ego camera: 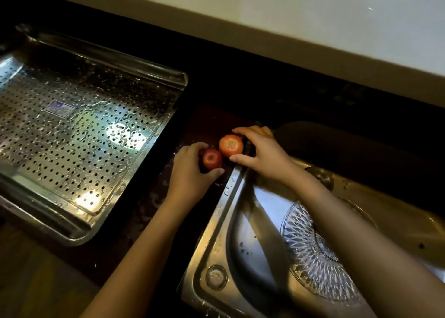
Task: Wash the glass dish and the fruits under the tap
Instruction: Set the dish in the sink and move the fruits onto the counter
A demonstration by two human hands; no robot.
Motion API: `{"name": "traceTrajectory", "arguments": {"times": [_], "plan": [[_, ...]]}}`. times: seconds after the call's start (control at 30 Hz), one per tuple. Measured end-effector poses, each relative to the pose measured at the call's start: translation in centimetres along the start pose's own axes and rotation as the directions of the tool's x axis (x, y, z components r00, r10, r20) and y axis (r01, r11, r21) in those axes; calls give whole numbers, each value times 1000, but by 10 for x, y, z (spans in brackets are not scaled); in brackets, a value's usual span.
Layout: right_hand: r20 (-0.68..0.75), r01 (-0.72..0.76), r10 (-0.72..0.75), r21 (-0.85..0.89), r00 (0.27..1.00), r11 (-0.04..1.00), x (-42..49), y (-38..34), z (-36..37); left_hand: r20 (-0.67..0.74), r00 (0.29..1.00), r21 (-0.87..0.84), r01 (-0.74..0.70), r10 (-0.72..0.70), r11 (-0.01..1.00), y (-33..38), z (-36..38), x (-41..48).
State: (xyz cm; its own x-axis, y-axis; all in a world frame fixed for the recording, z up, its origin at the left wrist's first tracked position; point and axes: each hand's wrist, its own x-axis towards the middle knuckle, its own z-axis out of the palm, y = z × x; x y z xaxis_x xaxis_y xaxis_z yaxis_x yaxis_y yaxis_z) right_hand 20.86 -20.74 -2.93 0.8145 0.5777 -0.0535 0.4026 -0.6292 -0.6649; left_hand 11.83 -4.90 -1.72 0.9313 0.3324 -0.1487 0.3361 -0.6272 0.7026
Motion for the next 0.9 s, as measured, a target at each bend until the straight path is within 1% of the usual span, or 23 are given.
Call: {"name": "traceTrajectory", "arguments": {"times": [0.13, 0.2, 0.27, 0.33, 0.4, 0.47, 0.53, 0.6, 0.63, 0.67, 0.77, 0.83, 0.9], "plan": [[-16, -11, 11, -4, 1000, 1000, -13, 7, -21, 0, 996, 98, -92, 92, 991, 13, -8, -4], [0, -62, 62, -38, 998, 997, -25, 18, -37, -24, 984, 145, -170, 175, 975, 26, -11, -7], [53, -132, 137, -90, 989, 987, -44, 34, -54, -21, 961, 151, -269, 275, 951, 45, -9, -12], [121, -218, 232, -118, 965, 969, -68, 49, -68, 61, 926, 121, -377, 372, 918, 65, 3, -17], [173, -314, 337, -144, 926, 938, -93, 64, -79, 241, 867, 86, -466, 436, 880, 84, 25, -22], [201, -412, 441, -170, 874, 895, -117, 81, -85, 479, 777, 88, -505, 408, 859, 96, 52, -23], [211, -508, 536, -173, 818, 844, -142, 99, -86, 685, 655, 108, -526, 321, 844, 103, 83, -21], [200, -578, 595, -141, 778, 804, -166, 118, -79, 804, 544, 127, -552, 240, 824, 105, 117, -20], [198, -603, 615, -122, 764, 788, -177, 127, -73, 836, 509, 144, -566, 207, 812, 103, 134, -21], [200, -624, 632, -107, 749, 774, -188, 135, -65, 855, 489, 173, -584, 173, 793, 100, 151, -22], [227, -661, 664, -98, 713, 744, -216, 155, -40, 885, 459, 262, -635, 82, 727, 91, 197, -28], [230, -670, 667, -77, 709, 739, -228, 164, -26, 895, 441, 278, -662, 61, 696, 85, 220, -30], [225, -687, 677, -40, 701, 725, -236, 171, -14, 896, 439, 293, -692, 62, 659, 80, 238, -30]]}}
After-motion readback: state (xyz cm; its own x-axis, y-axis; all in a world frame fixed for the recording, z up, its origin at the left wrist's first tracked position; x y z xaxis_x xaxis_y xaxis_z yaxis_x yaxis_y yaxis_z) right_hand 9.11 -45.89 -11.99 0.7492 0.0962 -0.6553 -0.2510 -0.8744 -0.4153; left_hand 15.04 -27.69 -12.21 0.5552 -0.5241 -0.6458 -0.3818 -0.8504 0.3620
